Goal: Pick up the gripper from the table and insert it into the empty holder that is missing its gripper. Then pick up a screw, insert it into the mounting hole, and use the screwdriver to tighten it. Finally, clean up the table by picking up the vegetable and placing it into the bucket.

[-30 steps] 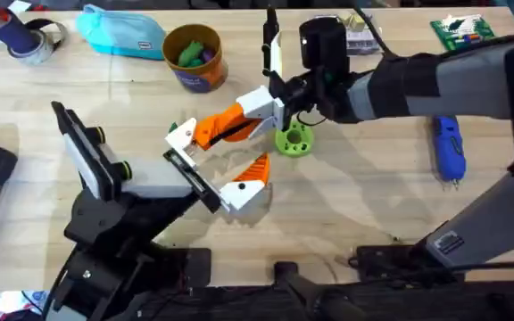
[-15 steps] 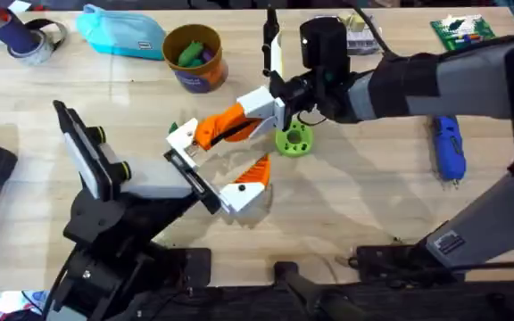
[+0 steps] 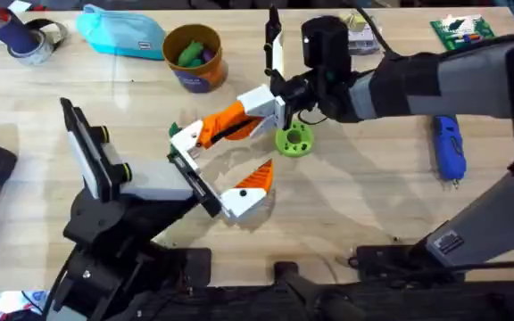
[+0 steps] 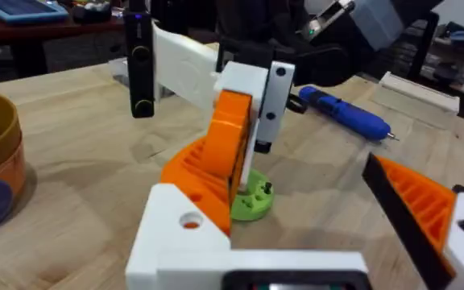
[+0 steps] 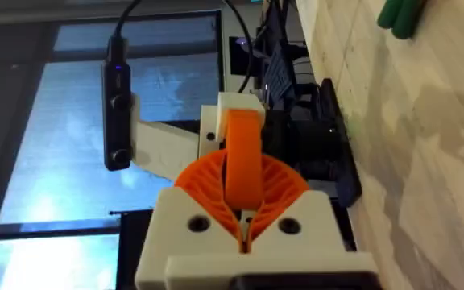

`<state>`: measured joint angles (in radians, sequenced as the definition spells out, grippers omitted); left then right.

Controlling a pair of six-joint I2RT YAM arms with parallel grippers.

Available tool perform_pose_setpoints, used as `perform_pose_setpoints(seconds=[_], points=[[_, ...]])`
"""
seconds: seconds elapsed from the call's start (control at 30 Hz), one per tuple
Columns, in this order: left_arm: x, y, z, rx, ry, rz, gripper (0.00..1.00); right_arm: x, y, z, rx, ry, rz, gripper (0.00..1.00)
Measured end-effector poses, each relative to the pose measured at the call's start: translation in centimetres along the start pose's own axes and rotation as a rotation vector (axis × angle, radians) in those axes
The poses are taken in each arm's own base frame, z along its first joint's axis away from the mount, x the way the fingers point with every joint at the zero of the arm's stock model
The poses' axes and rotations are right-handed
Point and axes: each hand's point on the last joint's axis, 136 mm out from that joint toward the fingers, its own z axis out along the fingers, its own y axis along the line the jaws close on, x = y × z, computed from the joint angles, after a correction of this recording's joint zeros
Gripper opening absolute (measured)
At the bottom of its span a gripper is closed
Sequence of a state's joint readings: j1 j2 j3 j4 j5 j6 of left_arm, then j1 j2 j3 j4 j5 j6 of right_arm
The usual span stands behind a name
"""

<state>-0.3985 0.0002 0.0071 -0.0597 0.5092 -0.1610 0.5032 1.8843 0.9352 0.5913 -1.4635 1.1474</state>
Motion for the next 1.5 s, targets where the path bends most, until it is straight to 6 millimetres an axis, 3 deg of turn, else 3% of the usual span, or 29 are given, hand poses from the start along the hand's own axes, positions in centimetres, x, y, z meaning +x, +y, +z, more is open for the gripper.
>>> perform_pose_setpoints(seconds=[0.27, 1.4, 1.5], points=[[0.0, 0.1, 0.0, -0.006, -0.001, -0.012, 0.991, 1.1, 0.1, 2.6, 0.010, 0.052, -0.001, 0.026], [-0.1, 0.6, 0.0, -0.031, -0.005, -0.023, 0.991, 0.3, 0.1, 2.9, 0.025, 0.012, -0.013, 0.011], [-0.1, 0.6, 0.0, -0.033, -0.005, -0.022, 0.991, 0.2, 0.2, 2.9, 0.025, 0.010, -0.010, 0.065]])
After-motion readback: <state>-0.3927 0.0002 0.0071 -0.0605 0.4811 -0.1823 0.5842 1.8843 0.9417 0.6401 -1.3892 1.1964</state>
